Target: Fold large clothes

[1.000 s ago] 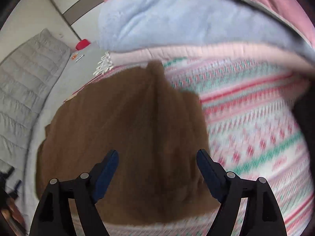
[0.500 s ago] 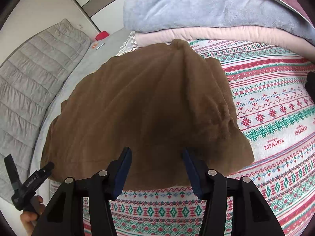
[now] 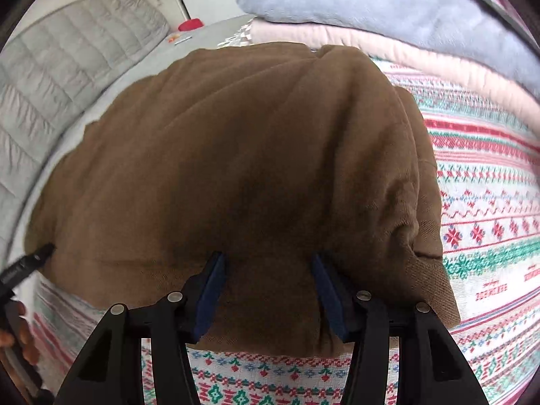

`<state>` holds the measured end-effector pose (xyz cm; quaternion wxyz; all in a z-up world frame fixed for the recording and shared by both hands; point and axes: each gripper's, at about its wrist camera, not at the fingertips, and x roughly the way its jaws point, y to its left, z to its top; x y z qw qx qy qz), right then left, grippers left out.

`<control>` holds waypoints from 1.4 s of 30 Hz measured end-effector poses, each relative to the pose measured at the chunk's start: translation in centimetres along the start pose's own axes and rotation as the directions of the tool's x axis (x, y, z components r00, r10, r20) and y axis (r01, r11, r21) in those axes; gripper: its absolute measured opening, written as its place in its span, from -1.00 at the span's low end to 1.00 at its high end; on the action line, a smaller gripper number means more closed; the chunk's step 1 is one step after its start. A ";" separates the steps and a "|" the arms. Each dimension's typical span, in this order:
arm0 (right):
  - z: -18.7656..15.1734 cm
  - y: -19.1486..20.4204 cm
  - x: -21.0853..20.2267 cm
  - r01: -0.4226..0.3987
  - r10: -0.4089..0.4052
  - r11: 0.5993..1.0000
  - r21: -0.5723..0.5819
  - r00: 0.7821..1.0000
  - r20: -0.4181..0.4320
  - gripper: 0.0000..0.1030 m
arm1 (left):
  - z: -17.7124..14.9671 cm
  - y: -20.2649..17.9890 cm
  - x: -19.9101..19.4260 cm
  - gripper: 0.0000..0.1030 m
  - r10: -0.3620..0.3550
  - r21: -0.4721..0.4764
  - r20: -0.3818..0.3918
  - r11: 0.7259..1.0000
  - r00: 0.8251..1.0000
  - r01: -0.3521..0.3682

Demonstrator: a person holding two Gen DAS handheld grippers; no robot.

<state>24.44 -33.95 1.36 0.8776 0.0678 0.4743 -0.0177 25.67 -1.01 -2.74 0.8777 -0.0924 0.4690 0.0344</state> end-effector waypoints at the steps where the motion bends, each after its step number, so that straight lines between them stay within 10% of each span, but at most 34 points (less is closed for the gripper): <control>1: 0.0 0.0 -0.1 0.002 -0.002 1.000 0.004 1.000 -0.001 0.06 | 0.1 0.1 -0.2 0.51 -0.005 -0.005 0.002 1.000 1.000 0.005; 11: -1.2 0.8 -6.4 0.024 -0.027 0.999 0.041 0.995 0.093 0.48 | -2.9 -5.6 -4.5 0.51 -0.167 0.251 0.110 0.958 0.980 0.135; 17: -0.8 0.1 -6.0 -0.007 0.001 0.996 0.091 0.998 0.066 0.49 | -5.1 -10.2 -2.5 0.51 -0.083 0.390 0.083 0.920 0.993 0.044; 26: -0.3 0.1 -3.8 -0.027 0.027 0.990 0.138 1.000 0.002 0.49 | -5.1 -10.2 -0.6 0.69 -0.019 0.368 0.081 0.930 0.997 -0.013; 35: -0.1 -0.8 -4.8 -0.072 0.067 0.978 0.195 0.997 0.034 0.49 | -3.4 -10.1 -4.1 0.64 -0.149 0.316 0.094 0.942 0.984 0.112; 42: -0.1 -0.7 -4.6 -0.081 0.078 0.975 0.207 0.997 0.025 0.49 | -3.9 -12.0 0.4 0.72 0.015 0.388 0.073 0.921 0.997 -0.043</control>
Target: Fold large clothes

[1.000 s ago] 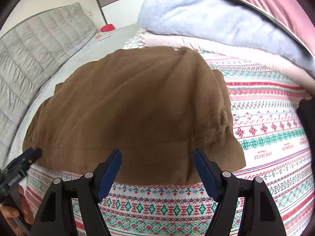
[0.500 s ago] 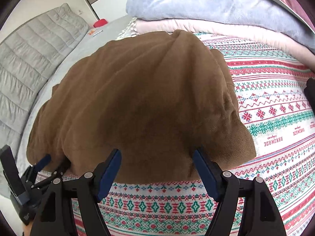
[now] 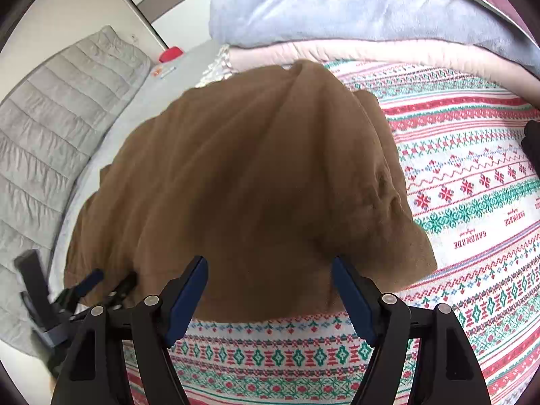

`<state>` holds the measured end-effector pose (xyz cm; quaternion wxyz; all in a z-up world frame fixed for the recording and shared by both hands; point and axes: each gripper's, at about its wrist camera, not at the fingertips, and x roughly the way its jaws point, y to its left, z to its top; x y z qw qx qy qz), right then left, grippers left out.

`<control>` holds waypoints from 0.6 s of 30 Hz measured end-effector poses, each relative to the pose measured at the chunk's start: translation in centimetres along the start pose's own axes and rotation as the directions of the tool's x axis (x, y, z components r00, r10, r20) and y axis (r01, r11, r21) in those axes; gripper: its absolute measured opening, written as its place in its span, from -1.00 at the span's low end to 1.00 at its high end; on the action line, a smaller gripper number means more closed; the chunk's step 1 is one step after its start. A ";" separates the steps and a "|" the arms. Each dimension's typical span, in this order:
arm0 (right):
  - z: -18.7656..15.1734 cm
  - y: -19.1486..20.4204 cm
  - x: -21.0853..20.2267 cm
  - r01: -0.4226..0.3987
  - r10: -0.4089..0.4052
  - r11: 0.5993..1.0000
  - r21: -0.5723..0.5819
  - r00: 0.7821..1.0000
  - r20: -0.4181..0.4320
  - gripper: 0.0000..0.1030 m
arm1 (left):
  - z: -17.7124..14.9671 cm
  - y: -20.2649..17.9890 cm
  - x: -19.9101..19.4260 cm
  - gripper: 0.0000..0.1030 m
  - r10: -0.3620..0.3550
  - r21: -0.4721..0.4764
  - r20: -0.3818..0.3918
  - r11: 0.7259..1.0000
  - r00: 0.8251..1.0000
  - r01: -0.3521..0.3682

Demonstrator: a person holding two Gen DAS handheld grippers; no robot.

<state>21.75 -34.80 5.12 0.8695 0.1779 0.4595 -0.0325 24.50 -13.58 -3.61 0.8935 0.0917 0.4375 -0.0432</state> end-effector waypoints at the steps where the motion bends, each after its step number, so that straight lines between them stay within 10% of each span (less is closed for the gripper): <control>1: 0.0 -0.1 0.2 0.002 -0.002 1.000 0.001 1.000 -0.009 0.49 | -0.1 0.0 0.1 0.77 0.013 0.006 0.010 1.000 1.000 -0.013; 9: 0.2 -0.1 0.2 -0.002 0.003 1.000 0.010 1.000 -0.018 0.49 | 1.1 1.1 -0.7 0.80 -0.024 -0.037 -0.031 0.999 0.999 0.023; 18: 0.6 -1.9 -0.9 -0.041 0.040 0.993 0.108 0.999 0.015 0.50 | 10.8 0.6 0.9 0.80 0.008 -0.023 -0.048 1.000 0.999 -0.009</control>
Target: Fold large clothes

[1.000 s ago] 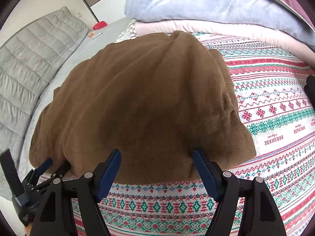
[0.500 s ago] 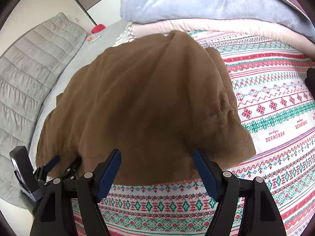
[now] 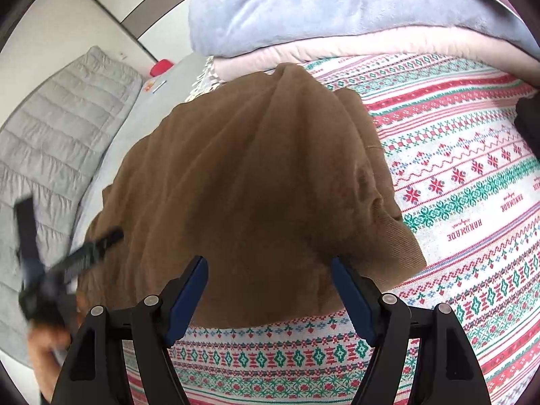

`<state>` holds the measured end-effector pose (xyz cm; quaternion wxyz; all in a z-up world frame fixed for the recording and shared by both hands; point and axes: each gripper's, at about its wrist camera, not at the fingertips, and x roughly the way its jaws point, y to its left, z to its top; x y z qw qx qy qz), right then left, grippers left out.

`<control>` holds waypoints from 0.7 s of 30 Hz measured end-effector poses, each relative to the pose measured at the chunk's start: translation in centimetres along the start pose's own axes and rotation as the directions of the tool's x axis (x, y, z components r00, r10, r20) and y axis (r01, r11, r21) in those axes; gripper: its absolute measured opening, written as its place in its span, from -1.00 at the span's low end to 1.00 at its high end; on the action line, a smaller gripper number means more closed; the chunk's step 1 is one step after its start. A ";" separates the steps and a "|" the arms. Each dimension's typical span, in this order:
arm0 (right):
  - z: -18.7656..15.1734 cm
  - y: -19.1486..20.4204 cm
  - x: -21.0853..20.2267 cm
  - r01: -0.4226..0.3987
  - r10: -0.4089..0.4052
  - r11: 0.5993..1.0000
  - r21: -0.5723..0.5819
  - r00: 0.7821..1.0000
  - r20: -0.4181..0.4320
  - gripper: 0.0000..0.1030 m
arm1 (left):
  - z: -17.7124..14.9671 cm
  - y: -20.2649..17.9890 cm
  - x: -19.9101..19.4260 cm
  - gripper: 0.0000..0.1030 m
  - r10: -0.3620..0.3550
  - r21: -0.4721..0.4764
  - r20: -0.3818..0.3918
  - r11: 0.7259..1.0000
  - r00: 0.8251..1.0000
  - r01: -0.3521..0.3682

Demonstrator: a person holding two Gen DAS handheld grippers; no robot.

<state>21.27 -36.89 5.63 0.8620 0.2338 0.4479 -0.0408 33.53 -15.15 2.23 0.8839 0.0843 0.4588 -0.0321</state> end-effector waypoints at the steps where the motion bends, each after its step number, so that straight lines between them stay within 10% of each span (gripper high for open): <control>1: 0.1 -0.2 0.0 -0.006 0.006 1.000 0.011 1.000 -0.002 0.50 | 1.4 -0.1 0.8 0.80 0.021 0.000 -0.007 1.000 1.000 -0.021; 9: 0.1 -0.7 -0.8 -0.080 0.081 0.994 0.074 0.997 -0.013 0.51 | 9.1 -0.1 7.8 0.80 0.132 -0.034 -0.052 0.990 0.990 -0.134; 15: -0.8 -0.3 0.2 -0.055 0.058 0.997 0.053 0.997 -0.060 0.54 | 8.2 0.4 13.2 0.95 0.225 -0.058 -0.042 0.972 0.973 -0.227; 21: -1.3 -0.8 0.8 -0.075 0.084 0.994 0.085 0.992 -0.097 0.54 | 8.6 2.3 11.3 0.92 0.132 -0.108 -0.065 0.984 0.989 -0.139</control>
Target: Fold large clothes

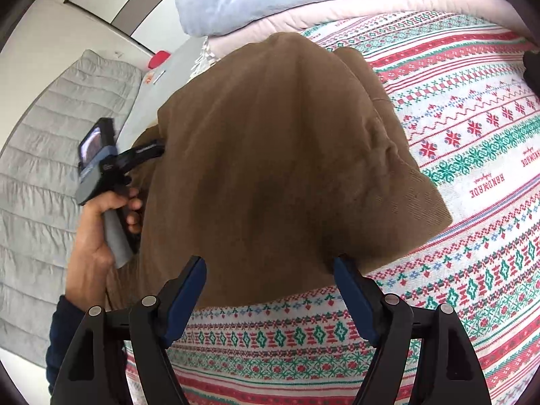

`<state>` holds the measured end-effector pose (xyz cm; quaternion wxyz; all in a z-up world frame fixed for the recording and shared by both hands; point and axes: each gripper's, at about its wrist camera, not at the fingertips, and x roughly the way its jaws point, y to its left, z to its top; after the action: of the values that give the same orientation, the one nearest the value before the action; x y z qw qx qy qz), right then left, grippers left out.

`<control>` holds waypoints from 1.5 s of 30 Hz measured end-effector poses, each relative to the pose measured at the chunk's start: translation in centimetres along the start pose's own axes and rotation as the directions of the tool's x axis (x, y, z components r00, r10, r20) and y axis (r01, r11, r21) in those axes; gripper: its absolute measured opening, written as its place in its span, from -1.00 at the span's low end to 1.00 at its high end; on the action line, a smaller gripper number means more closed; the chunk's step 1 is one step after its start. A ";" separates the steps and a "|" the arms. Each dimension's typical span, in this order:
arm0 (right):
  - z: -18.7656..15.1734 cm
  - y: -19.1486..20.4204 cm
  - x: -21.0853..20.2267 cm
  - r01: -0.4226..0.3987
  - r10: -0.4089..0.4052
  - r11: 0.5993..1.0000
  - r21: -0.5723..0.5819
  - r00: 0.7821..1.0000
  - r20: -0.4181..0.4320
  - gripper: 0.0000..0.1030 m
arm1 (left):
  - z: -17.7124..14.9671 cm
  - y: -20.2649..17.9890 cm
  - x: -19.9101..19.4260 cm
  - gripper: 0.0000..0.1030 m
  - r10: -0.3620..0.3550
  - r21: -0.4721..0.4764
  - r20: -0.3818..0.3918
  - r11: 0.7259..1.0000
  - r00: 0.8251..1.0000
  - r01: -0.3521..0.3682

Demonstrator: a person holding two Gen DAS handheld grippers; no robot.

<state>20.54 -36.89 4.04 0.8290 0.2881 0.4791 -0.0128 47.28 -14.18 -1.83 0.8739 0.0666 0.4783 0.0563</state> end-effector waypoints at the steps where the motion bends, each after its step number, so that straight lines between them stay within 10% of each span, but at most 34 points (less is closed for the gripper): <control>1: 0.0 -0.2 -0.2 -0.003 0.003 1.000 0.008 1.000 0.004 0.54 | -0.3 0.8 -0.9 0.91 -0.036 -0.024 -0.003 0.999 0.999 0.036; 10: -0.1 -4.5 -1.1 -0.051 0.056 0.976 0.213 0.998 -0.016 0.54 | -11.7 4.9 -11.7 0.91 -0.285 -0.085 0.057 0.954 0.957 0.289; 20: -1.5 -9.0 -0.5 -0.094 0.101 0.908 0.407 0.995 0.003 0.54 | -17.8 5.9 -15.0 0.91 -0.344 -0.051 0.081 0.936 0.936 0.348; 31: -0.4 -8.0 2.4 -0.240 0.211 0.868 0.434 0.971 0.115 0.54 | -19.0 2.7 -11.7 0.91 -0.341 0.016 0.039 0.940 0.939 0.340; 36: 0.0 -4.8 3.6 -0.206 0.148 0.905 0.372 0.973 0.178 0.56 | -19.3 0.7 -11.3 0.92 -0.238 0.105 0.062 0.967 0.969 0.231; 42: 0.5 0.2 0.8 -0.285 0.213 0.940 0.186 0.919 0.332 0.56 | -19.6 0.4 -11.2 0.92 -0.201 0.144 0.084 0.972 0.976 0.187; 45: 0.6 0.0 2.3 -0.256 0.179 0.938 0.234 0.935 0.306 0.56 | -19.6 0.5 -11.1 0.92 -0.209 0.135 0.083 0.971 0.974 0.197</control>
<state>22.20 -36.59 2.44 0.8375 0.4454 0.3156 -0.0260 24.77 -14.27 -2.97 0.8911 0.0749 0.4425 -0.0670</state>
